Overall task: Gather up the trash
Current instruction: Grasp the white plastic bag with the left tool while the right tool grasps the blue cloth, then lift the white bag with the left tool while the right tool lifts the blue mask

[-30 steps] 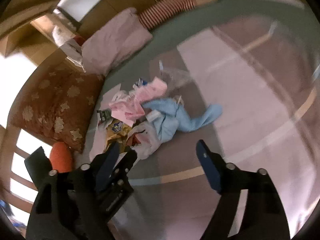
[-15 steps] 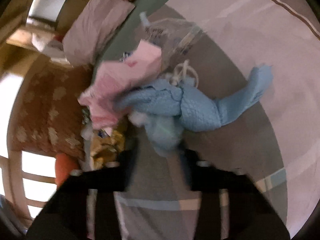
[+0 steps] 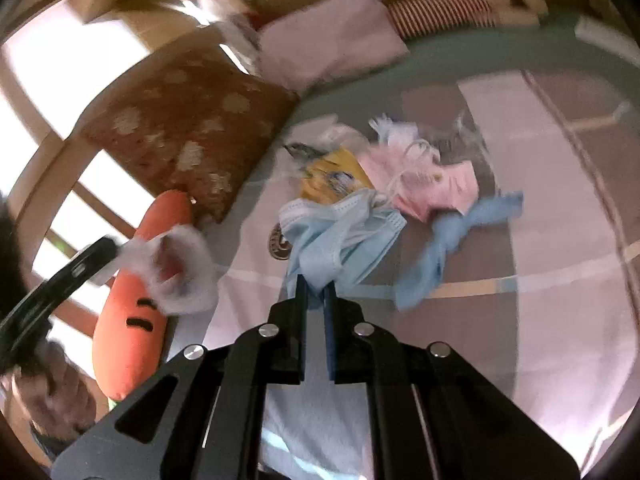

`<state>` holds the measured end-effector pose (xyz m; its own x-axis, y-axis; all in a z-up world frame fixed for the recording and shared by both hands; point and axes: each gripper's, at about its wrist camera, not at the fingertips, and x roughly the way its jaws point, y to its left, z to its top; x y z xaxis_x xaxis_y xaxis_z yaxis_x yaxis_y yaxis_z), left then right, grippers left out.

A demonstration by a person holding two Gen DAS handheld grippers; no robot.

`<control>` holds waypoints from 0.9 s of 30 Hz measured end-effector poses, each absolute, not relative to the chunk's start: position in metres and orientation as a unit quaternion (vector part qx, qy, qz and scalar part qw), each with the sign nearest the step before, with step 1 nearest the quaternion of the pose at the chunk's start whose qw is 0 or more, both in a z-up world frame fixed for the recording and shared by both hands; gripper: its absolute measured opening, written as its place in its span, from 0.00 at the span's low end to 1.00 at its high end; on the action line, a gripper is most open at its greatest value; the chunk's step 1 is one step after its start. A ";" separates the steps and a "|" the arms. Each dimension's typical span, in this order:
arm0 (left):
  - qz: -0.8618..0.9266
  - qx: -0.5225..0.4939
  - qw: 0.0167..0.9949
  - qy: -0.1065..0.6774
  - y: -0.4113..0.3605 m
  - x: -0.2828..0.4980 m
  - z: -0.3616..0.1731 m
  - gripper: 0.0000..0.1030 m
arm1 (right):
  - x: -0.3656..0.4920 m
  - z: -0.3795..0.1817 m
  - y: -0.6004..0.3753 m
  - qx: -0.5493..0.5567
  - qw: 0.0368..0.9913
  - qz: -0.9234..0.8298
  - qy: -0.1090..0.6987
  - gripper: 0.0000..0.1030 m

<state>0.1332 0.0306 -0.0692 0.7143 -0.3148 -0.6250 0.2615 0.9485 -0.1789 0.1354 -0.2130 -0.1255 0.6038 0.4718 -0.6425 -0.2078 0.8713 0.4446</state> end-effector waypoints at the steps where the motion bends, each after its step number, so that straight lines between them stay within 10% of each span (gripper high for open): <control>1: -0.157 -0.036 0.925 0.345 0.029 0.131 -0.070 0.04 | 0.128 -0.122 -0.209 0.148 0.888 0.188 0.392 0.08; 27: -0.152 -0.006 0.912 0.381 -0.010 0.106 -0.112 0.05 | 0.065 -0.104 -0.175 0.014 0.943 0.112 0.313 0.08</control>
<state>0.1058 -0.0097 -0.1123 0.6632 -0.2823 -0.6931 0.2730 0.9536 -0.1272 0.0649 -0.1747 -0.1041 0.7798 0.2194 -0.5864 -0.2018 0.9747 0.0963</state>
